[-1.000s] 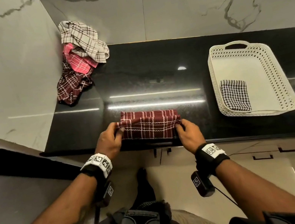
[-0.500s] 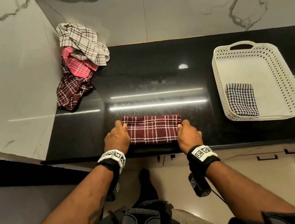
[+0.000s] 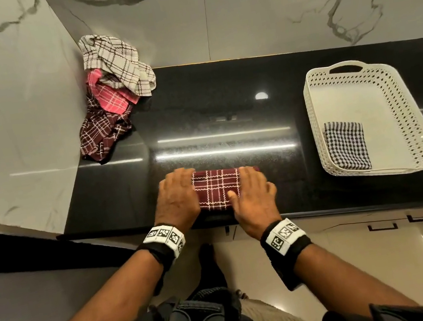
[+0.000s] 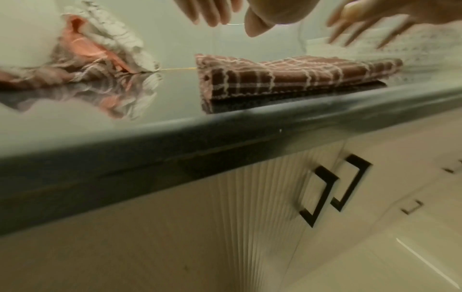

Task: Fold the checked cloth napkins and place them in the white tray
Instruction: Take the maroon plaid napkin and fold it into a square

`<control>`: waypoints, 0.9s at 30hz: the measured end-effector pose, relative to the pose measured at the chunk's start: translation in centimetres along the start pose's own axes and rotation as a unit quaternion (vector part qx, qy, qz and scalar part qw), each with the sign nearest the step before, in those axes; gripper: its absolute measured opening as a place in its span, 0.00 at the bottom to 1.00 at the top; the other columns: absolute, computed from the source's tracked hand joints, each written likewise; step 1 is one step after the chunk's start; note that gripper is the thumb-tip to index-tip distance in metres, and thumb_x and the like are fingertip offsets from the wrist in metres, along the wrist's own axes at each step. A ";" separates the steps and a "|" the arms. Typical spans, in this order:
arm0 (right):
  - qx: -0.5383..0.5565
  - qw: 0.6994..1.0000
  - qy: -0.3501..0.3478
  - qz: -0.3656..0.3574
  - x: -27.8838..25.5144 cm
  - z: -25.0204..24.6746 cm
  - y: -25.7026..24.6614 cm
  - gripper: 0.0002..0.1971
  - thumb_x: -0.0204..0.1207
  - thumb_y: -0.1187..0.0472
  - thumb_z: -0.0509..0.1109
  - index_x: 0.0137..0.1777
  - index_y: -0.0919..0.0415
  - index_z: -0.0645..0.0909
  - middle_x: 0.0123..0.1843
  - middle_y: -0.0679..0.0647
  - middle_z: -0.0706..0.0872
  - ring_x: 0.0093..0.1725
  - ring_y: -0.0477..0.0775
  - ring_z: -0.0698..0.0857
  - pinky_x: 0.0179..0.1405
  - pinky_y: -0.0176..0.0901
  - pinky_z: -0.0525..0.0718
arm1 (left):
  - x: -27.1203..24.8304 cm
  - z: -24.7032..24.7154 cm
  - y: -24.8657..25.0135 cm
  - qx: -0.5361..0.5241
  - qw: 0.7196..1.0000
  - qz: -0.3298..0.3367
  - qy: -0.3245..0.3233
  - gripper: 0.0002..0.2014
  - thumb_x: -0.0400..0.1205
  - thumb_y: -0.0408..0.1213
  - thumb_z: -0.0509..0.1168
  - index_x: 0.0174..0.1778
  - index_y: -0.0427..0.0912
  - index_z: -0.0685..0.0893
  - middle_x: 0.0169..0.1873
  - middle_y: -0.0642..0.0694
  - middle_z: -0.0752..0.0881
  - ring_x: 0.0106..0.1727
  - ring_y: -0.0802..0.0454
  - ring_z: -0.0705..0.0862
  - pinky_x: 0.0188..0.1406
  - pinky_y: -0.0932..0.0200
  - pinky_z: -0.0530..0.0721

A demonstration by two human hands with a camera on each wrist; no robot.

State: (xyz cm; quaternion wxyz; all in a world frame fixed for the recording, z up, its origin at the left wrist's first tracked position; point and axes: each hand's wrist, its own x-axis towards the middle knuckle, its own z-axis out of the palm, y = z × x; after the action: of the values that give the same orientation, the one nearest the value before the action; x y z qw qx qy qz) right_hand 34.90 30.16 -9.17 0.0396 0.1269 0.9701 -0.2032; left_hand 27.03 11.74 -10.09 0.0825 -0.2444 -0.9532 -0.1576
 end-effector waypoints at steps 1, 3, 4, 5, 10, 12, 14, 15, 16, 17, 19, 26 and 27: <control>-0.015 0.998 -0.046 -0.039 0.2 0.5 -0.7 0.34 0.87 0.43 0.52 0.87 0.58 0.49 0.88 0.58 0.52 0.87 0.61 0.51 0.83 0.70 0.50 | 0.1 0.7 0.3 0.010 0.997 0.074 -0.024 0.24 0.79 0.38 0.59 0.71 0.37 0.77 0.65 0.38 0.81 0.64 0.38 0.81 0.67 0.41 0.76; -0.051 0.986 -0.127 -0.092 0.9 1.7 -1.3 0.35 0.88 0.43 0.48 0.88 0.58 0.42 0.90 0.56 0.39 0.88 0.58 0.38 0.83 0.69 0.37 | -0.1 2.4 0.6 0.053 0.978 0.167 -0.111 0.28 0.78 0.38 0.61 0.76 0.36 0.75 0.74 0.37 0.77 0.76 0.38 0.76 0.78 0.39 0.71; -0.071 0.980 -0.155 -0.106 1.3 2.1 -1.0 0.37 0.87 0.40 0.46 0.88 0.58 0.39 0.89 0.56 0.35 0.87 0.57 0.34 0.83 0.69 0.34 | -0.2 3.0 0.3 0.082 0.971 0.168 -0.151 0.30 0.80 0.41 0.59 0.80 0.36 0.71 0.79 0.37 0.73 0.80 0.39 0.71 0.82 0.40 0.66; -0.093 0.973 -0.174 -0.116 1.6 2.4 -0.5 0.38 0.86 0.37 0.44 0.88 0.57 0.37 0.88 0.55 0.31 0.87 0.57 0.31 0.83 0.68 0.32 | -0.3 3.3 -0.2 0.100 0.969 0.141 -0.177 0.31 0.83 0.45 0.55 0.82 0.37 0.67 0.83 0.37 0.67 0.84 0.40 0.66 0.84 0.41 0.62; -0.128 0.969 -0.182 -0.105 2.9 1.8 3.7 0.46 0.81 0.28 0.41 0.86 0.57 0.31 0.86 0.54 0.25 0.85 0.55 0.27 0.82 0.67 0.28 | -1.4 3.5 -2.9 0.126 0.972 0.047 -0.191 0.39 0.85 0.60 0.42 0.86 0.34 0.57 0.86 0.36 0.57 0.87 0.41 0.55 0.85 0.41 0.52; -0.131 0.970 -0.185 -0.086 3.3 1.0 5.2 0.47 0.80 0.27 0.41 0.86 0.57 0.29 0.86 0.54 0.25 0.84 0.55 0.26 0.82 0.68 0.29 | -1.6 3.5 -3.1 0.126 0.972 0.039 -0.197 0.41 0.84 0.62 0.39 0.86 0.34 0.53 0.87 0.35 0.53 0.88 0.41 0.50 0.86 0.41 0.50; -0.129 0.969 -0.200 -0.064 3.6 0.2 6.5 0.48 0.79 0.26 0.41 0.86 0.58 0.28 0.86 0.55 0.24 0.85 0.56 0.26 0.82 0.68 0.29 | -1.5 3.7 -3.2 0.124 0.971 0.024 -0.203 0.43 0.83 0.63 0.36 0.87 0.34 0.48 0.87 0.35 0.47 0.88 0.41 0.44 0.87 0.42 0.46; -0.133 0.968 -0.207 -0.050 3.6 -0.3 7.0 0.49 0.78 0.25 0.41 0.86 0.58 0.28 0.86 0.56 0.25 0.84 0.57 0.26 0.82 0.68 0.29 | -1.5 3.5 -3.1 0.123 0.971 0.015 -0.206 0.44 0.82 0.64 0.35 0.87 0.34 0.46 0.87 0.35 0.44 0.88 0.41 0.42 0.87 0.42 0.44; -0.140 0.967 -0.211 -0.035 3.5 -0.7 7.3 0.50 0.78 0.24 0.40 0.86 0.60 0.28 0.86 0.57 0.26 0.84 0.57 0.26 0.82 0.69 0.29 | -1.5 3.3 -2.9 0.122 0.971 0.005 -0.205 0.44 0.82 0.65 0.35 0.87 0.35 0.45 0.87 0.35 0.42 0.88 0.40 0.40 0.87 0.42 0.42; -0.145 0.967 -0.209 -0.022 3.4 -1.1 7.4 0.51 0.77 0.24 0.40 0.86 0.61 0.30 0.86 0.58 0.27 0.84 0.58 0.26 0.81 0.69 0.29 | -1.6 3.0 -2.8 0.116 0.973 -0.006 -0.199 0.44 0.82 0.64 0.37 0.87 0.35 0.44 0.87 0.35 0.41 0.87 0.39 0.39 0.86 0.41 0.41; -0.135 0.977 -0.163 -0.025 3.4 -1.8 7.0 0.49 0.80 0.26 0.41 0.87 0.63 0.32 0.87 0.59 0.29 0.85 0.58 0.27 0.81 0.69 0.30 | -1.7 1.9 -2.5 0.103 0.983 -0.009 -0.151 0.41 0.84 0.60 0.45 0.86 0.35 0.48 0.87 0.34 0.44 0.87 0.35 0.42 0.86 0.37 0.45; -0.121 0.967 -0.157 -0.160 4.6 -1.3 3.1 0.35 0.86 0.37 0.49 0.88 0.54 0.52 0.90 0.51 0.47 0.88 0.54 0.40 0.84 0.71 0.38 | -3.7 2.3 0.5 0.089 0.958 0.206 -0.178 0.28 0.82 0.51 0.55 0.78 0.47 0.76 0.76 0.46 0.78 0.71 0.45 0.80 0.70 0.43 0.78; -0.123 0.966 -0.171 -0.150 4.8 -1.1 3.4 0.34 0.86 0.37 0.50 0.88 0.53 0.54 0.90 0.50 0.49 0.88 0.54 0.43 0.83 0.73 0.40 | -3.5 2.1 0.6 0.093 0.958 0.196 -0.186 0.27 0.81 0.51 0.56 0.76 0.48 0.77 0.75 0.47 0.79 0.69 0.46 0.82 0.68 0.44 0.79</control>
State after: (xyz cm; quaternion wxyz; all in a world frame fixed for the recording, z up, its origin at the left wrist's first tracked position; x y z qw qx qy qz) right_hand 31.09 34.69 -10.08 0.1896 -0.0625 0.9743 -0.1045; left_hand 30.24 11.46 -12.76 -0.0442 -0.4430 -0.8954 -0.0006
